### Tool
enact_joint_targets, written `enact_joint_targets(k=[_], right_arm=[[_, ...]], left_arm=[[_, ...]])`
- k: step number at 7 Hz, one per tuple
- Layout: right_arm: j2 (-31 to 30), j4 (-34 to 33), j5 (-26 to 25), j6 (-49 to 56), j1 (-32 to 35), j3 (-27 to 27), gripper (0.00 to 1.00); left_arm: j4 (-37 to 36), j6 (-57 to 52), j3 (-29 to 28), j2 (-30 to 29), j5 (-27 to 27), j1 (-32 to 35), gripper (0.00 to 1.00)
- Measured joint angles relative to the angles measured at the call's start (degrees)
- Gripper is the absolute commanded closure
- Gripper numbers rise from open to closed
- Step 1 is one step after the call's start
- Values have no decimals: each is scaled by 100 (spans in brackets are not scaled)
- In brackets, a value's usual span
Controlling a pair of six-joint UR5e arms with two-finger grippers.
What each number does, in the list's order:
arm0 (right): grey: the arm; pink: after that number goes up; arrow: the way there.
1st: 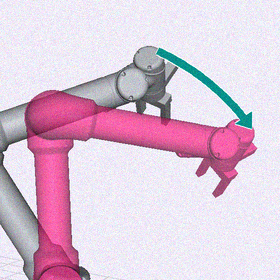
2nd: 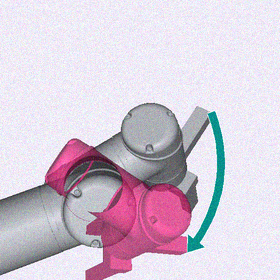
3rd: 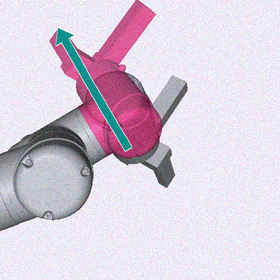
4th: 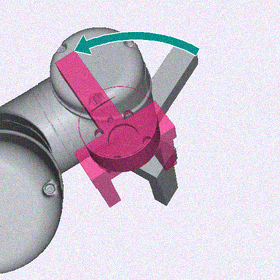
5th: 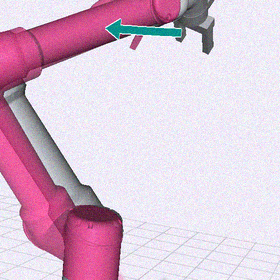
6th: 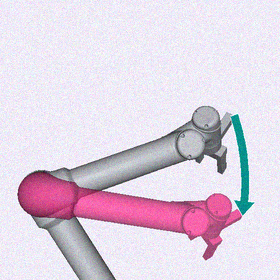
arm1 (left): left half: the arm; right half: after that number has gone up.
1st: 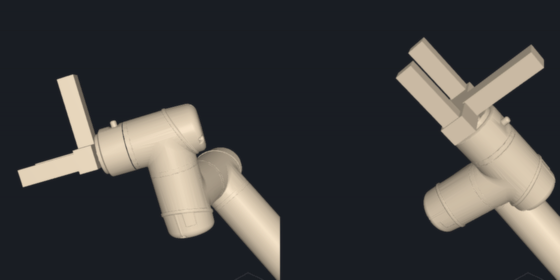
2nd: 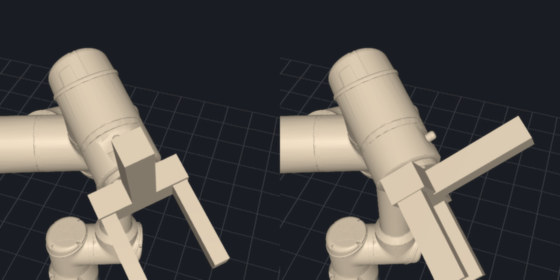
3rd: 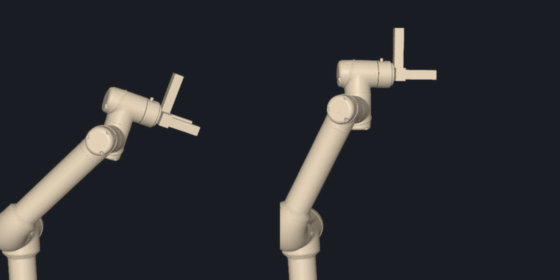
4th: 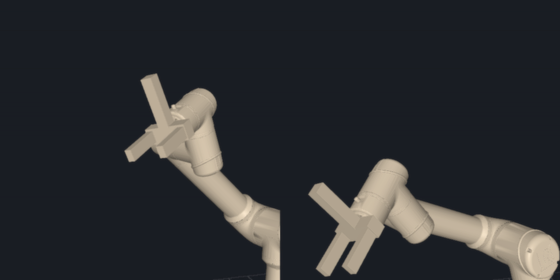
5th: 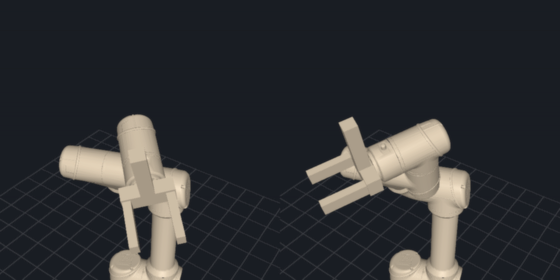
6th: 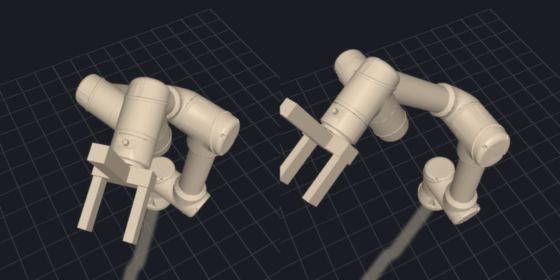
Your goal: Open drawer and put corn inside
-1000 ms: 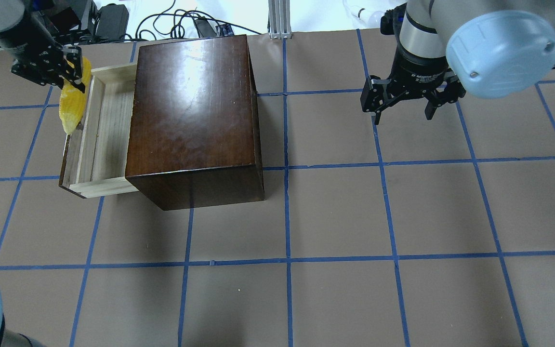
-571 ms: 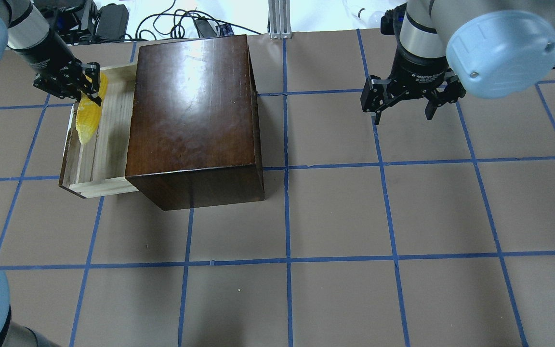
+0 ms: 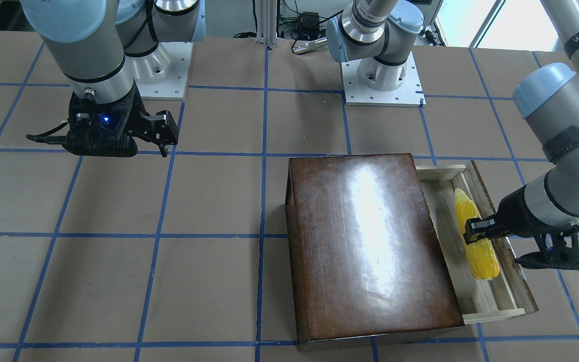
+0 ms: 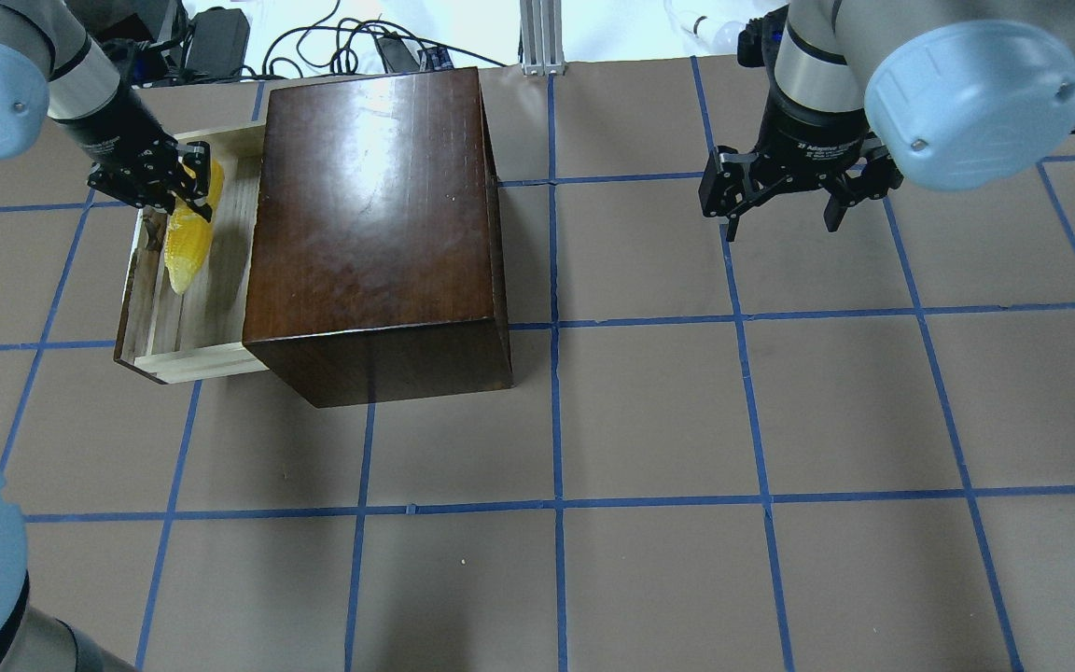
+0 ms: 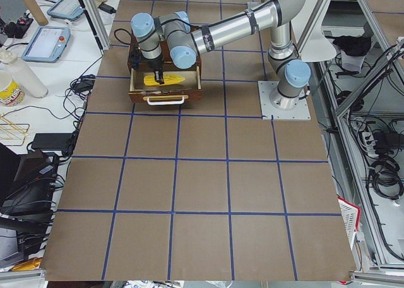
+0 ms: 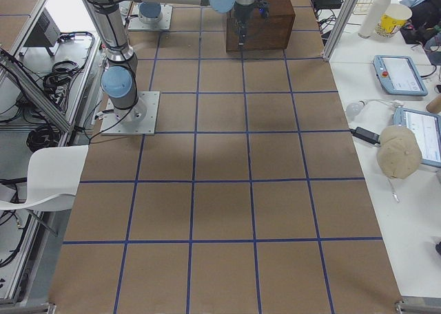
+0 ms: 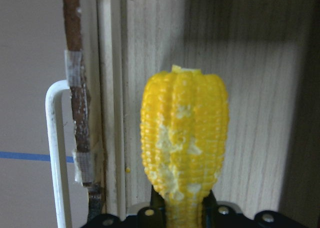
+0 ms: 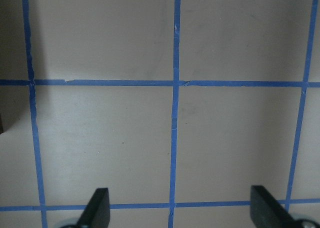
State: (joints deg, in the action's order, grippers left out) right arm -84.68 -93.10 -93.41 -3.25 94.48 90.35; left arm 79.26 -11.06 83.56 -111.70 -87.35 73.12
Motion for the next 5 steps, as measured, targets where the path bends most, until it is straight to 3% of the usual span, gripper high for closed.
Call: enact_joint_targets(k=[1, 2, 5], right_arm=[[1, -3, -2, 0, 0, 0, 0], [3, -5, -2, 0, 0, 0, 0], [2, -1, -2, 0, 0, 0, 0]], left_arm=[[-94, -72, 14, -16, 0, 0, 8], [-151, -94, 17, -28, 2, 0, 0], [-142, -67, 10, 59, -34, 63, 0]])
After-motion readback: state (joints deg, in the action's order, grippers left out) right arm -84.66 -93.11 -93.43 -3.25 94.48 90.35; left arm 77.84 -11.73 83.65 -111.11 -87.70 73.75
